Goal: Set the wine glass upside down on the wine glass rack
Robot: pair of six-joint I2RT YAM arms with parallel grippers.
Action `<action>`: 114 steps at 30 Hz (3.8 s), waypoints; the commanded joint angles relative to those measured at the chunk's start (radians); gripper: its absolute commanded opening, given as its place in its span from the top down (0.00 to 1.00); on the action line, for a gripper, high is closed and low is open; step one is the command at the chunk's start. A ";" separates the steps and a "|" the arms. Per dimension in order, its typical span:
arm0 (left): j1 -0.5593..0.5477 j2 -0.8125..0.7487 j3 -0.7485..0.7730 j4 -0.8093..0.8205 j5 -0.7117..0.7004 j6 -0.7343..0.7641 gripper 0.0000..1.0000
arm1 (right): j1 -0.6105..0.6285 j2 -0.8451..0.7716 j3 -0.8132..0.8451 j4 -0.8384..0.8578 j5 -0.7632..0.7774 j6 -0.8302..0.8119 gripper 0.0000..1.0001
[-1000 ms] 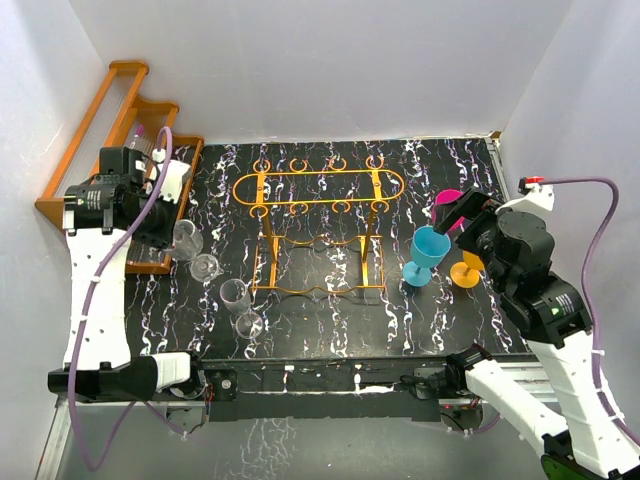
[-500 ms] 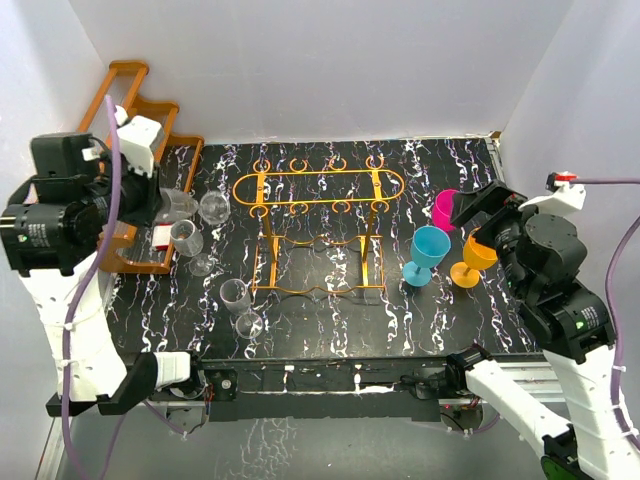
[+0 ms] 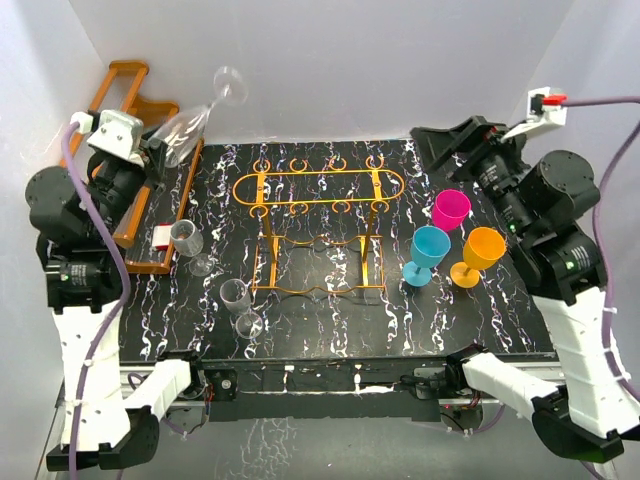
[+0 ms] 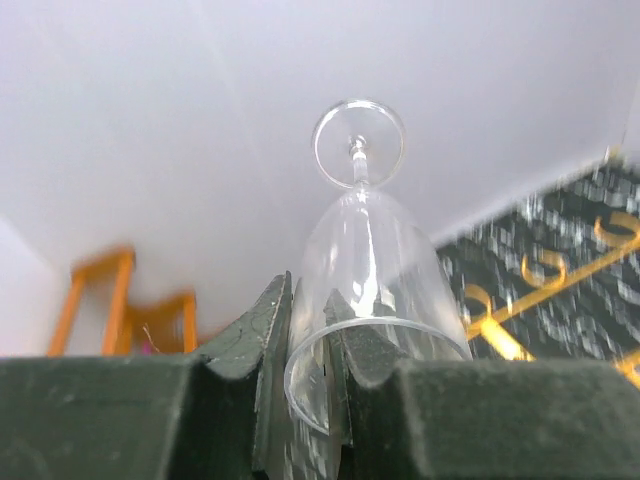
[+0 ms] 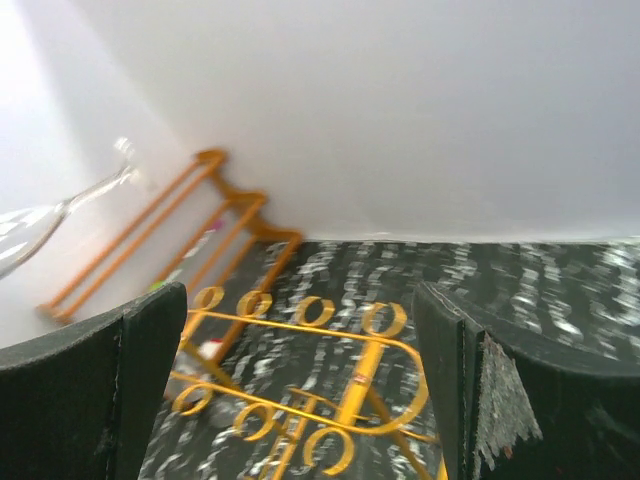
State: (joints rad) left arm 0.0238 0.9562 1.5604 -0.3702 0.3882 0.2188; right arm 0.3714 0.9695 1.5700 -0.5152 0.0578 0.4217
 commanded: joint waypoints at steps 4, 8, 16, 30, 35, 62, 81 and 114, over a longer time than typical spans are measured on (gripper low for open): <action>0.000 -0.007 -0.205 0.981 0.183 -0.221 1.00 | 0.002 0.046 -0.037 0.385 -0.432 0.182 0.00; -0.002 0.024 -0.345 1.431 0.198 -0.317 1.00 | 0.003 0.109 -0.056 0.570 -0.539 0.335 0.01; -0.012 0.106 -0.381 1.717 0.179 -0.446 1.00 | 0.026 0.218 -0.119 1.089 -0.485 0.607 0.10; -0.053 0.154 -0.352 1.667 0.159 -0.484 1.00 | 0.369 0.508 0.029 1.399 -0.167 0.382 0.18; -0.055 0.151 -0.362 1.669 0.172 -0.499 1.00 | 0.463 0.583 0.074 1.491 -0.096 0.286 0.19; -0.099 0.134 -0.355 1.645 0.297 -0.476 1.00 | 0.487 0.770 0.223 1.522 0.050 0.409 0.31; -0.102 0.134 -0.375 1.646 0.313 -0.428 1.00 | 0.488 0.800 0.220 1.530 0.030 0.467 0.54; -0.113 0.161 -0.267 1.400 0.396 -0.406 0.68 | 0.447 0.697 0.279 1.396 0.047 0.238 0.92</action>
State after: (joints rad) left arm -0.0837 1.1183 1.2221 1.1057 0.7429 -0.1738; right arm 0.8562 1.7393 1.7714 0.9516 0.1051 0.8043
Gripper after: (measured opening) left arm 0.270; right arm 0.176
